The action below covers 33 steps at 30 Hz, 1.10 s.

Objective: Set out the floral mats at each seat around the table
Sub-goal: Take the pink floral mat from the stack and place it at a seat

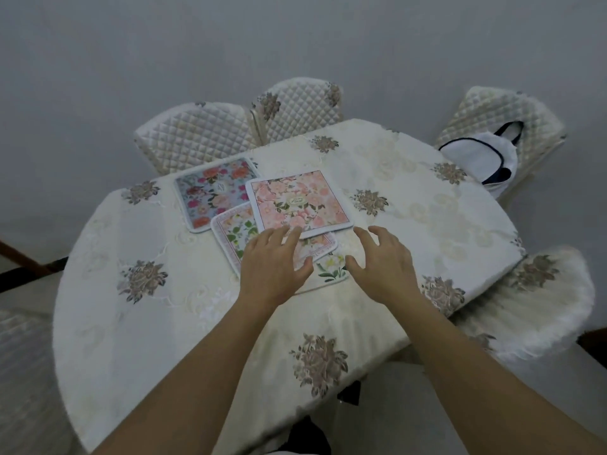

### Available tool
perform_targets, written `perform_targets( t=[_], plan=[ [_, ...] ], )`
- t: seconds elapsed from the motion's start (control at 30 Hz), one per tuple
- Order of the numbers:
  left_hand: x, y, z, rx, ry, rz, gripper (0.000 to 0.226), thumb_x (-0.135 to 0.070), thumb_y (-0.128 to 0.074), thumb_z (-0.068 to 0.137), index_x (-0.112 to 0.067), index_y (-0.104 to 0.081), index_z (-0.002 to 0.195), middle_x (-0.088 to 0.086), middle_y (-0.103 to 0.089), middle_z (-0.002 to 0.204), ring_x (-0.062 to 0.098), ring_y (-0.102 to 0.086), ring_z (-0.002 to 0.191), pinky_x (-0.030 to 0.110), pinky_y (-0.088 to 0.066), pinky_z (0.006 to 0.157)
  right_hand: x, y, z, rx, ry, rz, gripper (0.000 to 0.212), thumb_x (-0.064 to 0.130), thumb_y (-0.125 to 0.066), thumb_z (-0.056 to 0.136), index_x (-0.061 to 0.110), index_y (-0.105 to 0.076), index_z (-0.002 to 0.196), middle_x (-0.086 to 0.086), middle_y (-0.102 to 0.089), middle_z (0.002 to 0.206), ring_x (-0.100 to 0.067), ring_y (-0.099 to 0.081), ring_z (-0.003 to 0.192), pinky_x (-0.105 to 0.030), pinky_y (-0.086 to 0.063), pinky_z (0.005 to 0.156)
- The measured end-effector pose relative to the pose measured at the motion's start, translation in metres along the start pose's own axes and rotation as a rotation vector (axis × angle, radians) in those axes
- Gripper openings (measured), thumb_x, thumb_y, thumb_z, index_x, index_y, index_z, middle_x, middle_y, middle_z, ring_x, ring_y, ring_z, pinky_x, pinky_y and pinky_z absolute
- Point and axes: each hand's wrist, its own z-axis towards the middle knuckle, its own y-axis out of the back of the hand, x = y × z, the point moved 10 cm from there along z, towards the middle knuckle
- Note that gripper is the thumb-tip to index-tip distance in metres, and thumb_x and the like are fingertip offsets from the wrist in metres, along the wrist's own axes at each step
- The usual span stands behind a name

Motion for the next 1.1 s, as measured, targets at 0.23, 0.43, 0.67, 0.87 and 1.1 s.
perform_targets(
  t=[0.23, 0.43, 0.67, 0.87, 1.1],
  plan=[
    [0.05, -0.02, 0.054, -0.007, 0.094, -0.013, 0.065, -0.06, -0.037, 0.086, -0.023, -0.053, 0.136, 0.003, -0.061, 0.133, 0.026, -0.054, 0.122, 0.045, -0.046, 0.099, 0.009, -0.014, 0.088, 0.015, 0.029, -0.026, 0.062, 0.049, -0.052, 0.088, 0.024, -0.04, 0.143, -0.01, -0.044, 0.145, -0.029, -0.04, 0.133, -0.051, -0.035, 0.107],
    [0.09, -0.048, 0.083, 0.001, 0.203, -0.002, 0.062, -0.06, -0.042, 0.088, -0.021, -0.053, 0.136, 0.005, -0.062, 0.132, 0.028, -0.056, 0.121, 0.046, -0.048, 0.098, 0.005, -0.046, 0.137, 0.09, 0.064, -0.039, 0.06, 0.05, -0.05, 0.089, 0.026, -0.039, 0.144, -0.007, -0.043, 0.146, -0.027, -0.039, 0.134, -0.051, -0.034, 0.109],
    [0.142, -0.092, 0.122, 0.06, 0.472, -0.055, 0.062, -0.059, -0.048, 0.089, -0.021, -0.049, 0.138, 0.005, -0.06, 0.132, 0.029, -0.056, 0.116, 0.043, -0.052, 0.087, -0.012, -0.094, 0.201, 0.196, 0.117, -0.024, 0.061, 0.048, -0.051, 0.089, 0.025, -0.039, 0.144, -0.005, -0.045, 0.144, -0.029, -0.041, 0.132, -0.051, -0.037, 0.107],
    [0.169, -0.135, 0.155, 0.045, 0.681, -0.165, 0.067, -0.065, -0.05, 0.085, -0.023, -0.051, 0.137, 0.003, -0.058, 0.133, 0.028, -0.053, 0.119, 0.044, -0.05, 0.092, -0.043, -0.137, 0.267, 0.253, 0.063, 0.043, 0.057, 0.038, -0.055, 0.093, 0.02, -0.037, 0.144, -0.016, -0.046, 0.135, -0.035, -0.051, 0.115, -0.046, -0.051, 0.084],
    [0.187, -0.188, 0.176, 0.057, 0.813, -0.216, 0.072, -0.069, -0.053, 0.081, -0.019, -0.053, 0.134, 0.008, -0.049, 0.129, 0.03, -0.051, 0.116, 0.046, -0.049, 0.094, -0.06, -0.186, 0.33, 0.288, 0.033, 0.084, 0.052, 0.035, -0.052, 0.096, 0.013, -0.04, 0.141, -0.021, -0.047, 0.126, -0.039, -0.056, 0.1, -0.042, -0.048, 0.078]
  ],
)
